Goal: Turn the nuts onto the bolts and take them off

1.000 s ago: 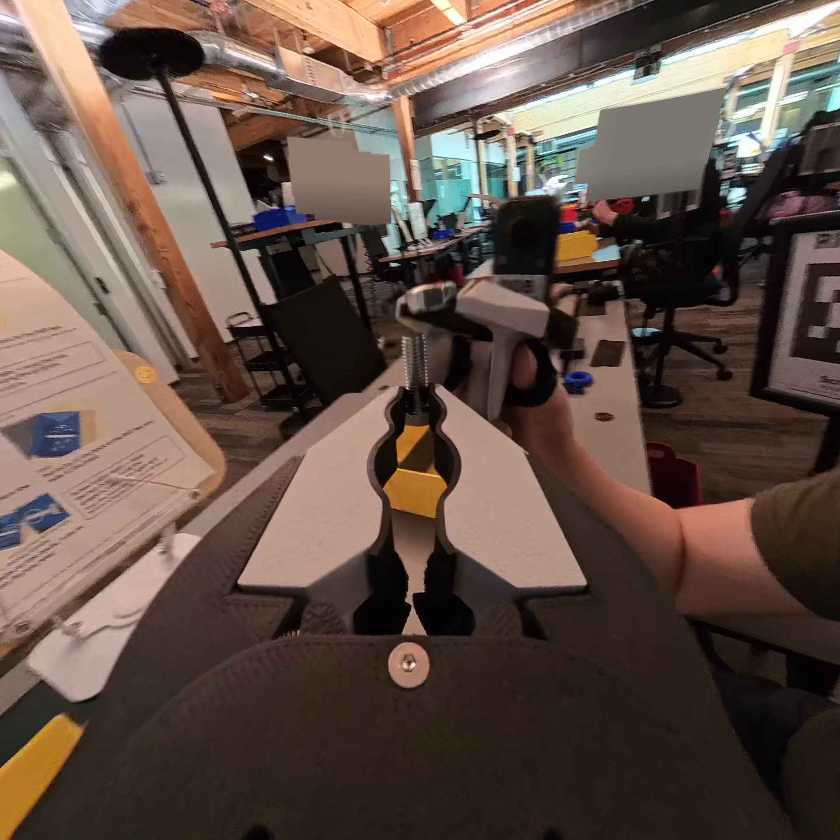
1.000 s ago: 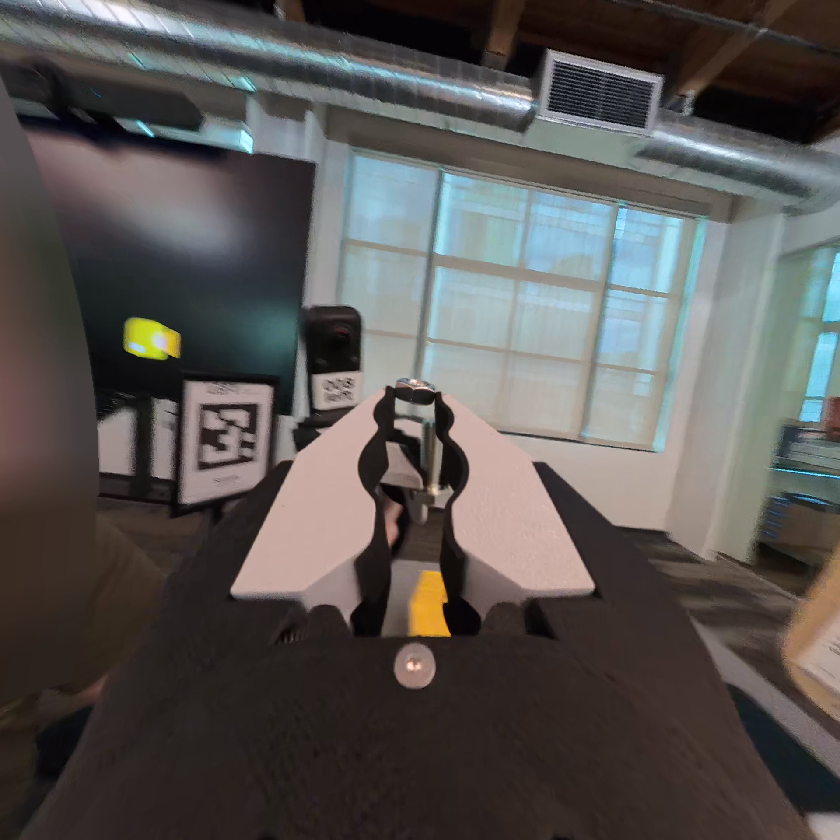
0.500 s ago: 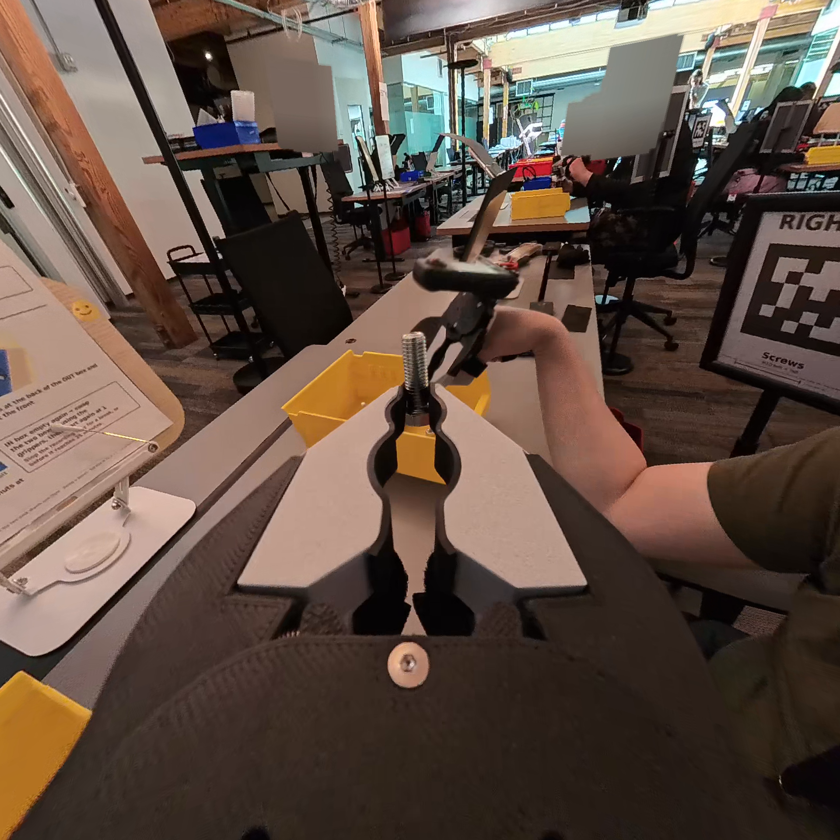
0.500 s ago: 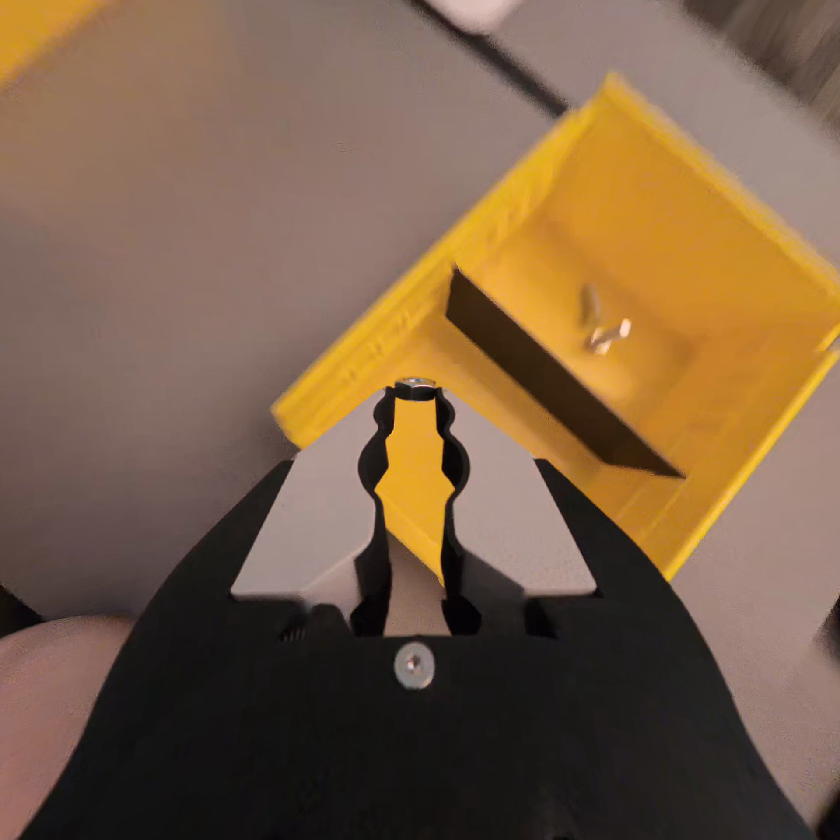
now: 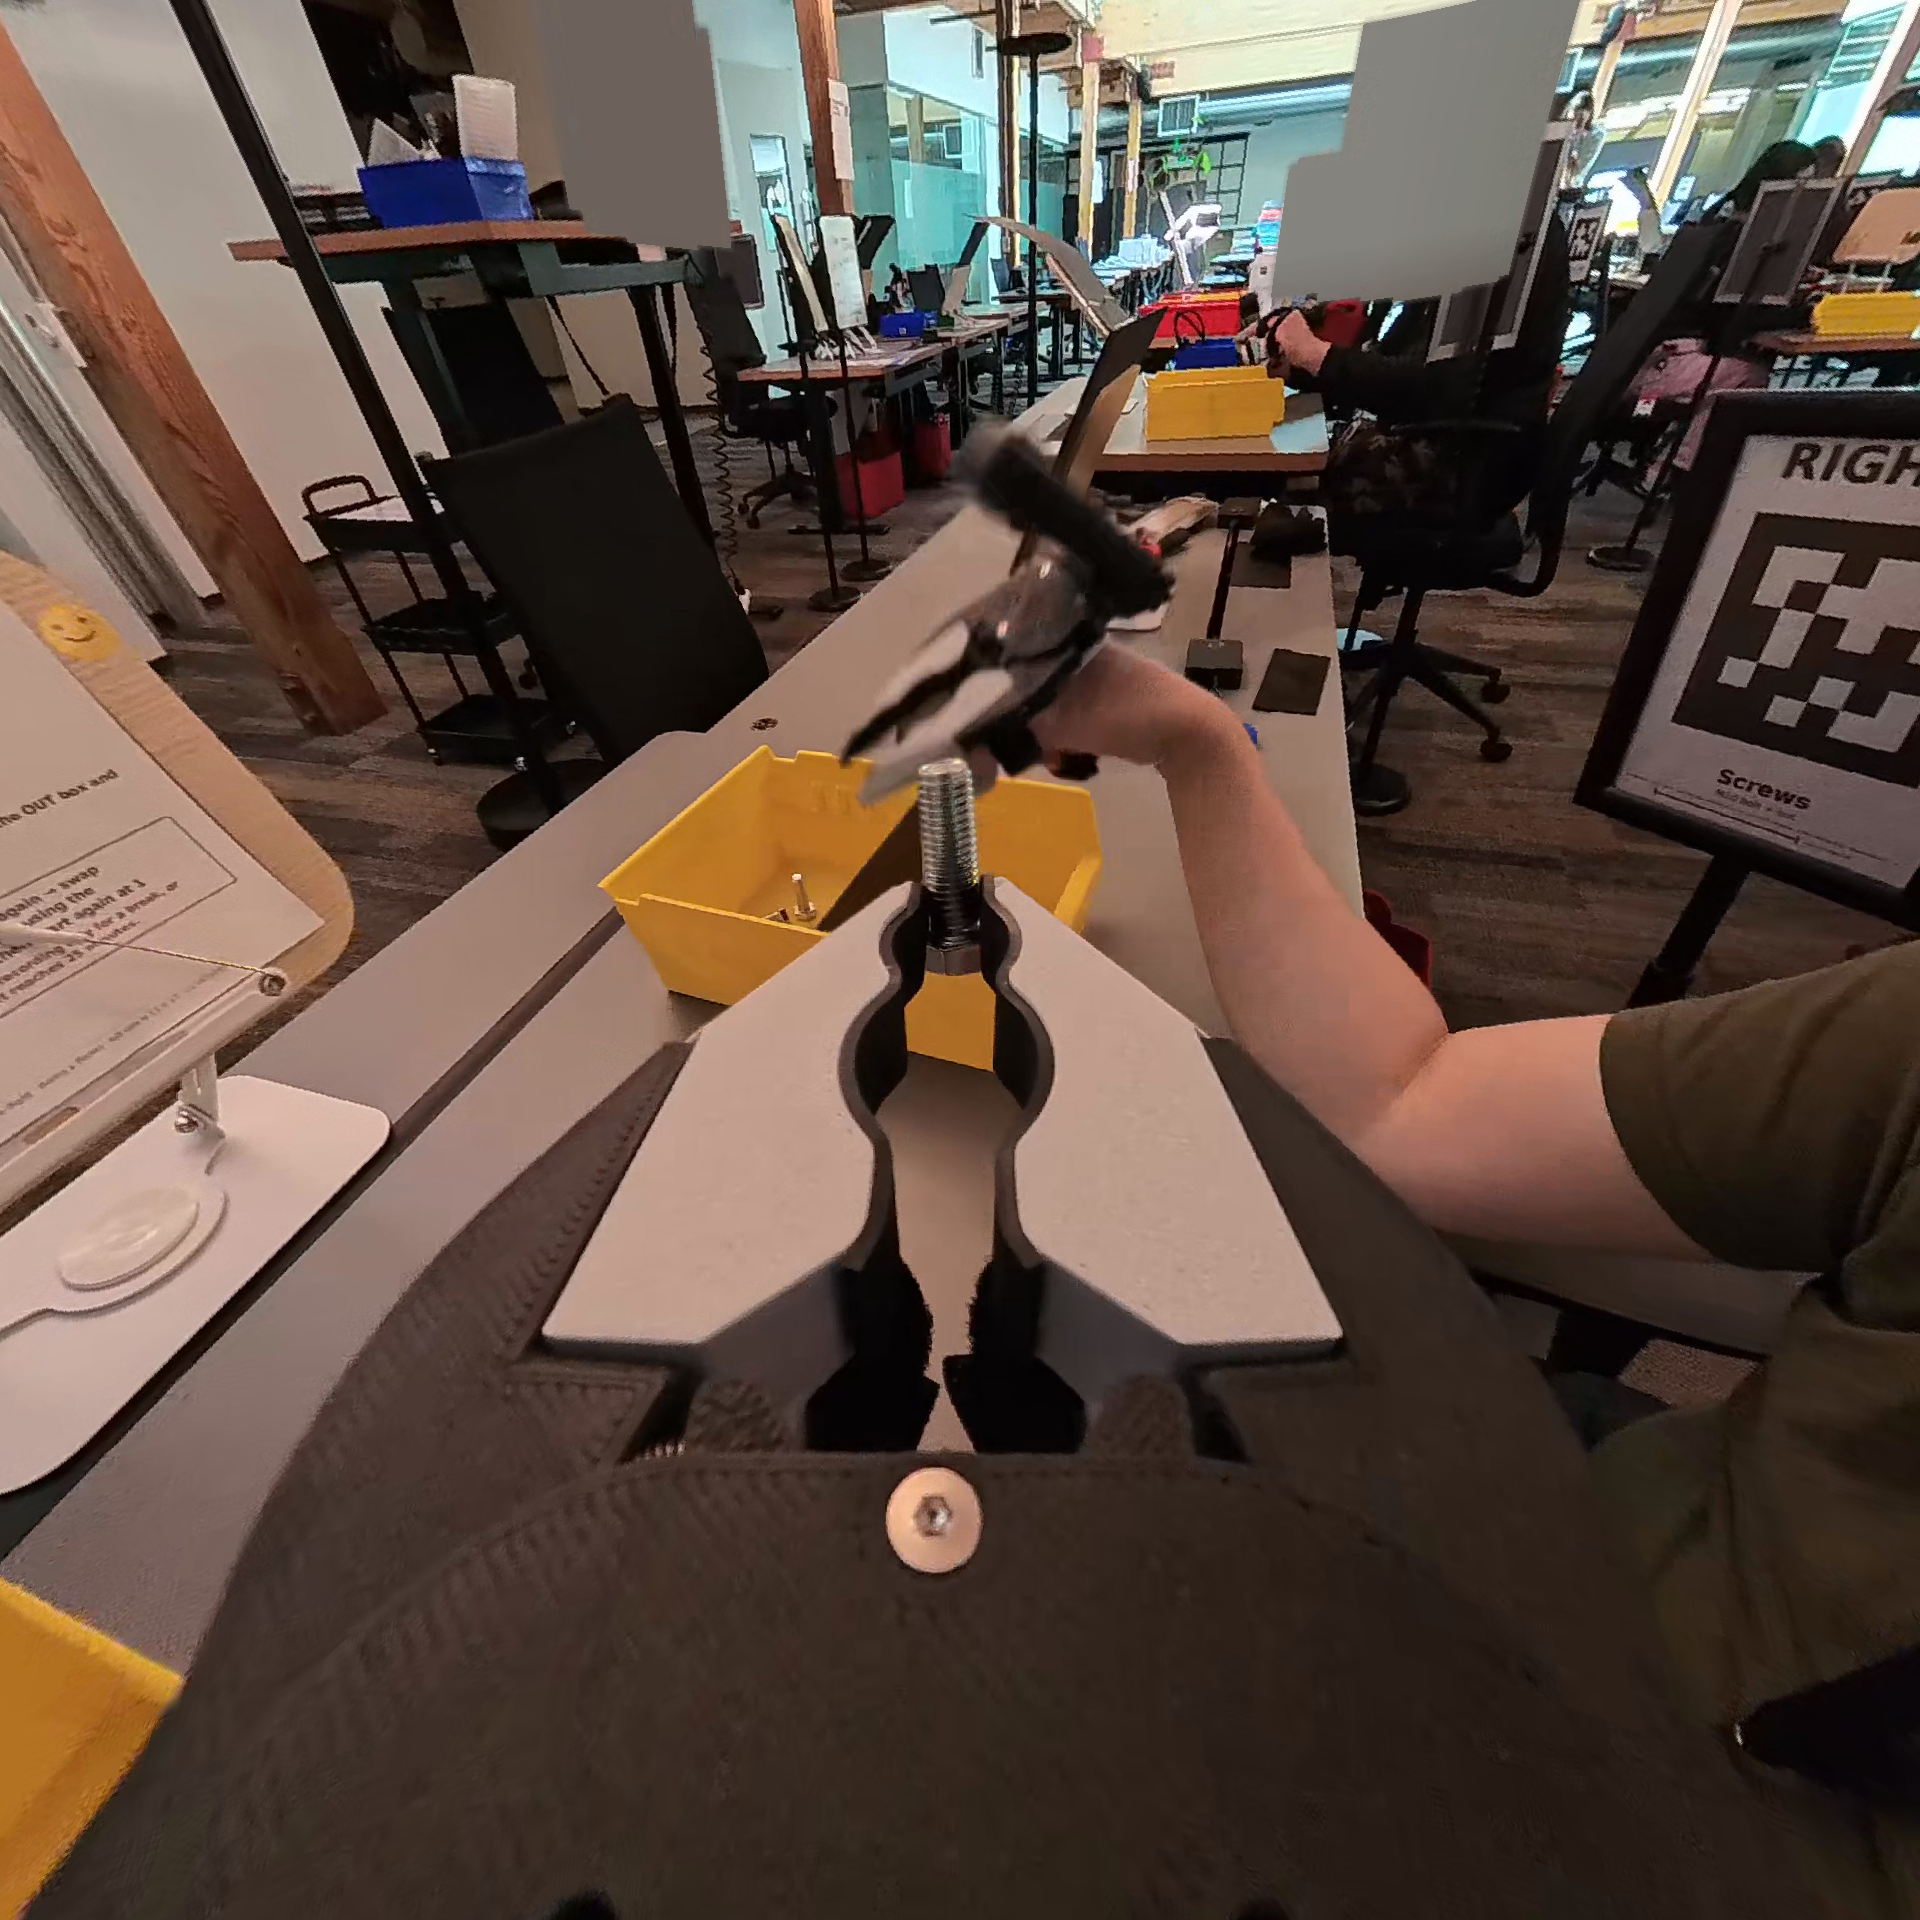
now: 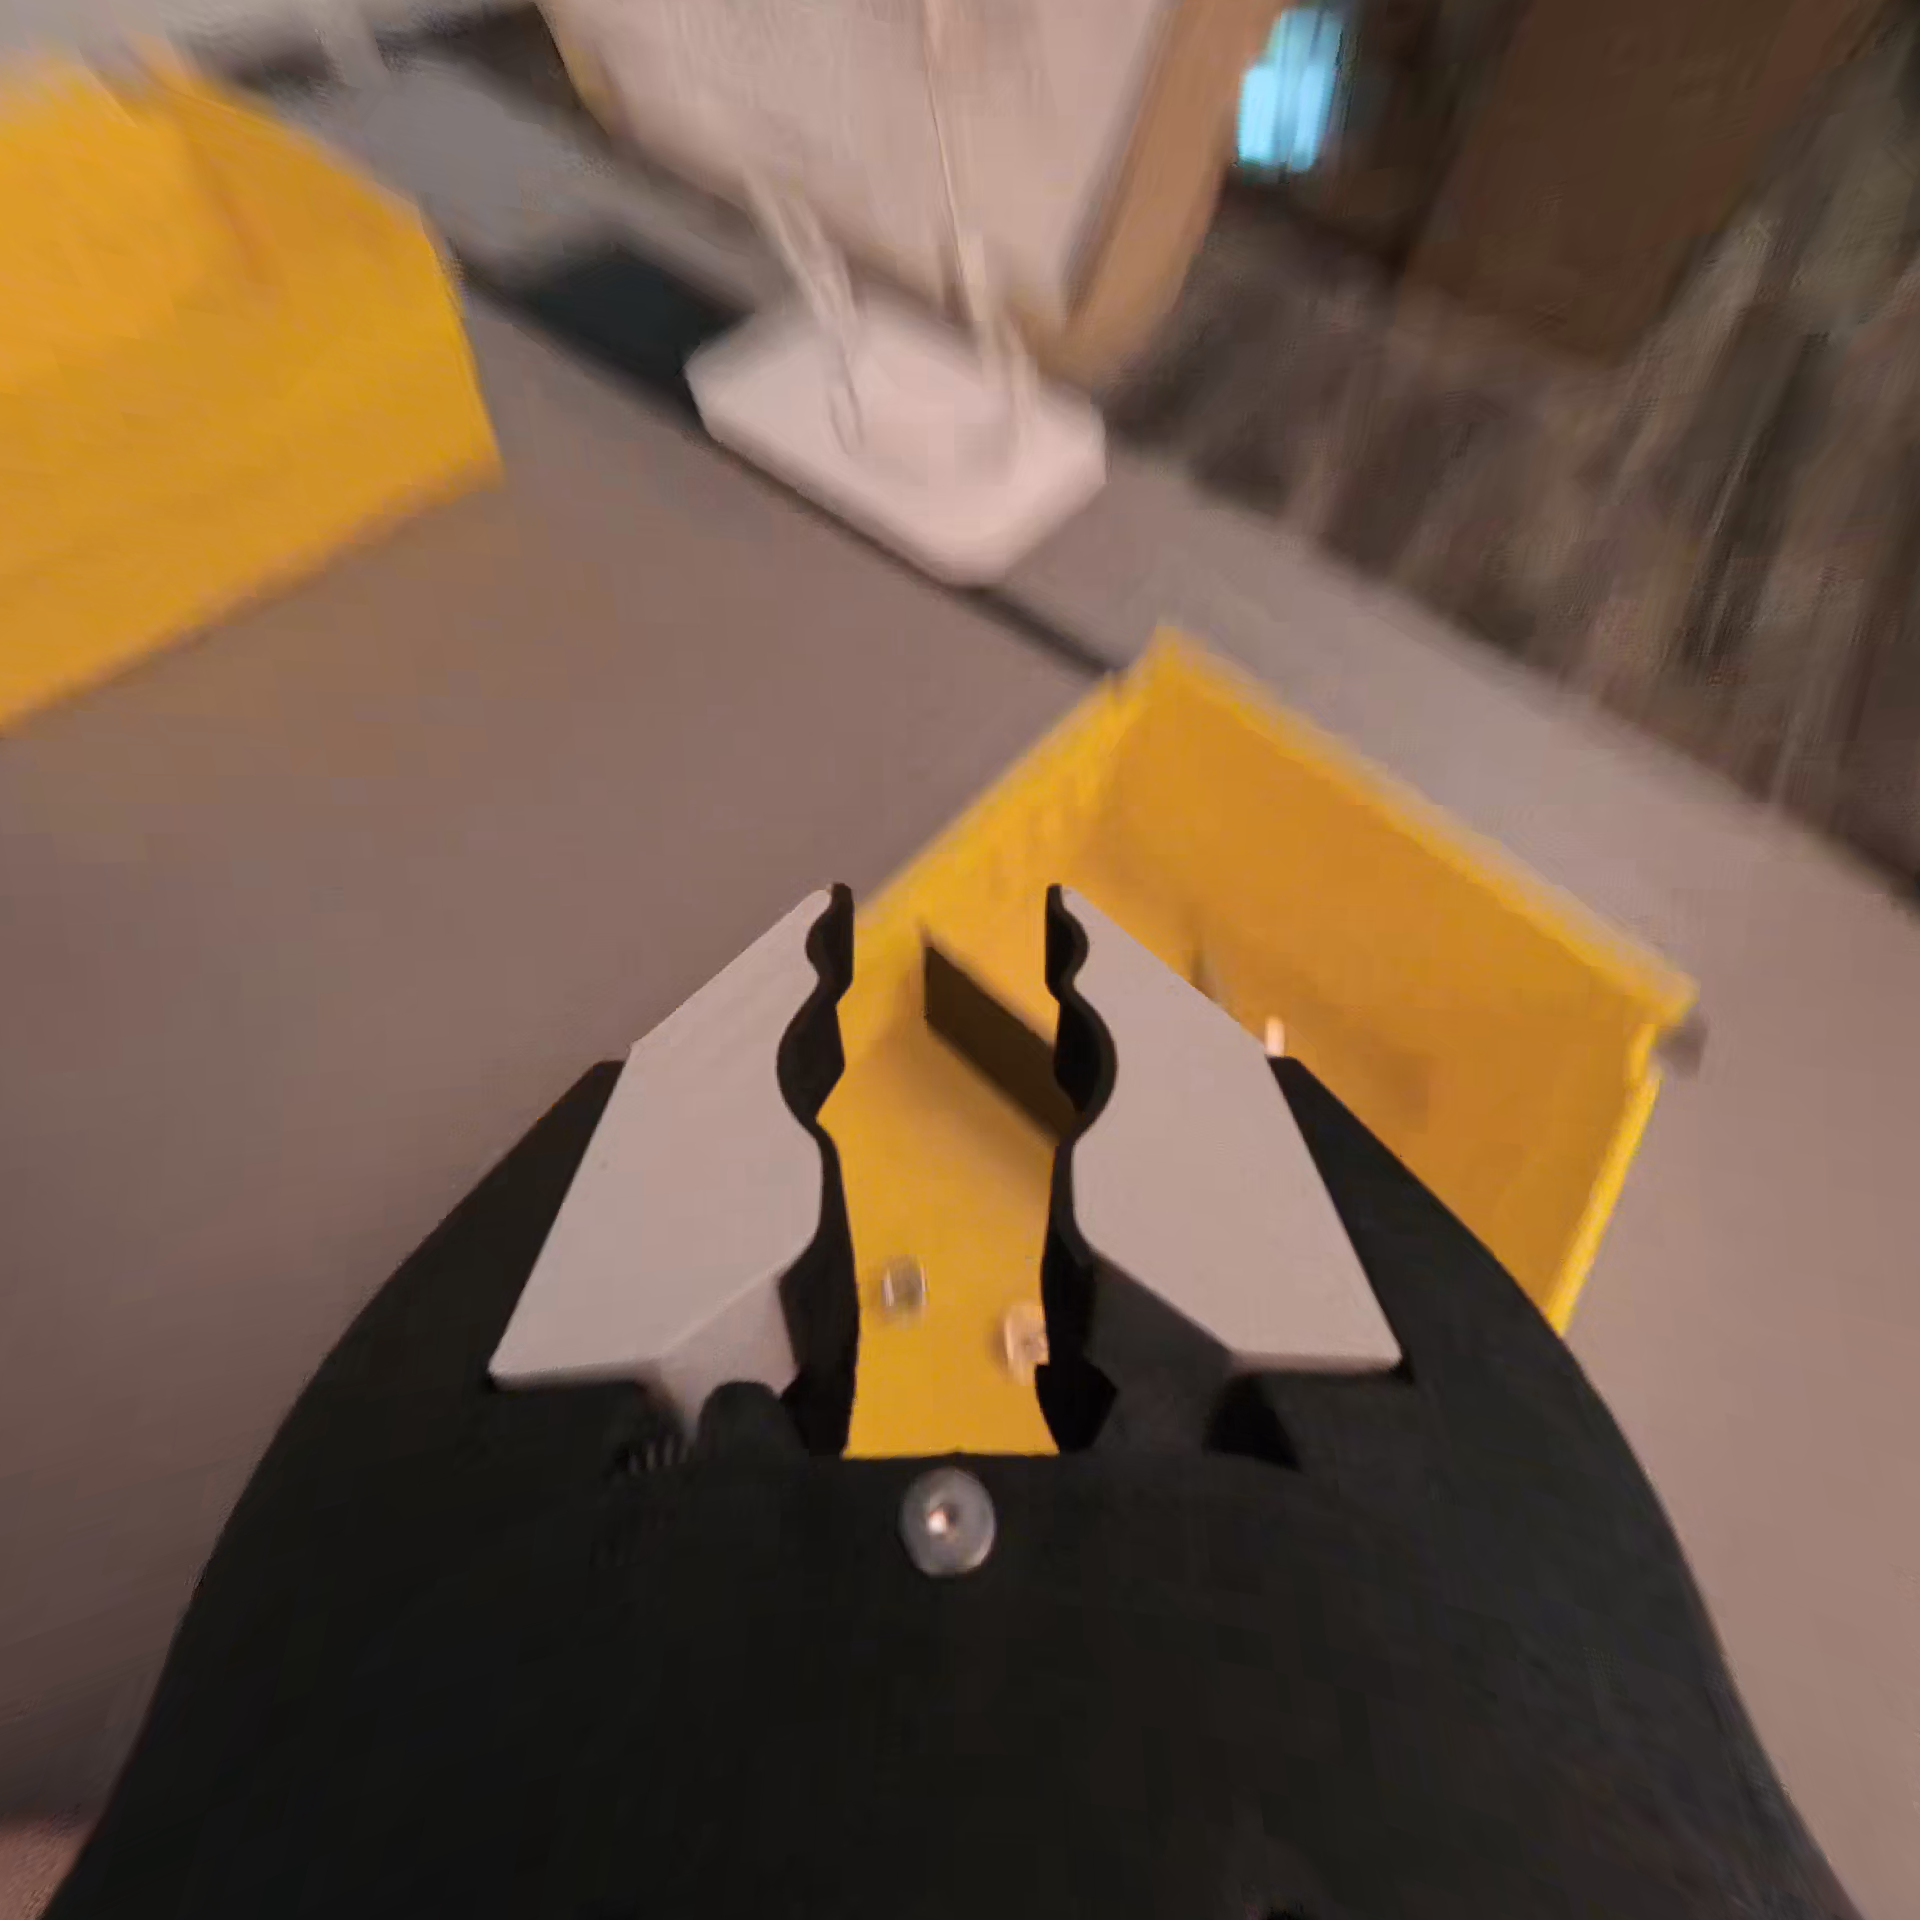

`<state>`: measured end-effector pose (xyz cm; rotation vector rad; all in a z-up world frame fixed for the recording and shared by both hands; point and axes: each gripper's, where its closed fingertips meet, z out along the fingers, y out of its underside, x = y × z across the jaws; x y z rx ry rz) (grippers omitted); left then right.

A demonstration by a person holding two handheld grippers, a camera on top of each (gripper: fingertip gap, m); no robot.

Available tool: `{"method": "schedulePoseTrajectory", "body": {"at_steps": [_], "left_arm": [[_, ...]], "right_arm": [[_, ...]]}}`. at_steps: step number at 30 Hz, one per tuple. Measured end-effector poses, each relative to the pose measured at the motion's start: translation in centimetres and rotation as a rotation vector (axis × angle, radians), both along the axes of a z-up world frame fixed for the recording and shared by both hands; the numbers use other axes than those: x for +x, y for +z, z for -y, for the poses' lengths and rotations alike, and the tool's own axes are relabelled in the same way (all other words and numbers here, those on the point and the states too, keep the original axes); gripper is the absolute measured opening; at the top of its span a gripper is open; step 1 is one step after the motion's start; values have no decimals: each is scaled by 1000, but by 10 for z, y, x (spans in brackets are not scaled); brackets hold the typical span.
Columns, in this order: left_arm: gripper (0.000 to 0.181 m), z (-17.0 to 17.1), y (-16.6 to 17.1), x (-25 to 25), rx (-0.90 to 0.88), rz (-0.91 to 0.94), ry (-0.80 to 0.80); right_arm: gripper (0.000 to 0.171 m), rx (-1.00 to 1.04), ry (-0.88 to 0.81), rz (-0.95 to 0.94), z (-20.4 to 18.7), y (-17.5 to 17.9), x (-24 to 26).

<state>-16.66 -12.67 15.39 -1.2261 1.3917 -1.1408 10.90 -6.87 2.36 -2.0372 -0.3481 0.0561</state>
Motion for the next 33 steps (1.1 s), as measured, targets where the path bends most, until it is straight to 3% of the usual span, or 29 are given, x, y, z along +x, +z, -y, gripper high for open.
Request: {"method": "schedulePoseTrajectory", "body": {"at_steps": [2, 4, 7, 10, 14, 20, 22, 25, 27, 30, 33], "left_arm": [[7, 0, -4, 5, -14, -10, -13], [7, -1, -6, 10, -32, -5, -27], [7, -2, -5, 13, -67, 17, -46], [7, -2, -3, 13, -93, 35, -64], [7, -4, 0, 10, -93, 47, -58], [7, -4, 0, 9, -93, 48, -63], [8, -3, -2, 10, -96, 33, -73], [39, 2, 6, 6, -118, 68, -108], [44, 0, 9, 1, -132, 75, -87], [46, -10, 12, -11, -114, 67, -20], [46, -18, 17, -25, -121, 74, 29]], "right_arm": [[36, 304, 160, -72, 0, 75, -52], [35, 560, 431, -251, 26, 141, -117], [27, 693, 820, -581, 75, 195, -183], [16, 599, 955, -703, 75, 195, -219], [20, 439, 948, -613, 48, 164, -254], [21, 327, 1029, -605, 45, 146, -281], [9, 322, 1047, -580, 46, 142, -283], [7, 336, 998, -590, 42, 147, -270], [8, 375, 888, -532, 32, 148, -248], [7, 450, 540, -325, 7, 140, -176], [8, 355, 76, -77, -21, 99, -67]]}}
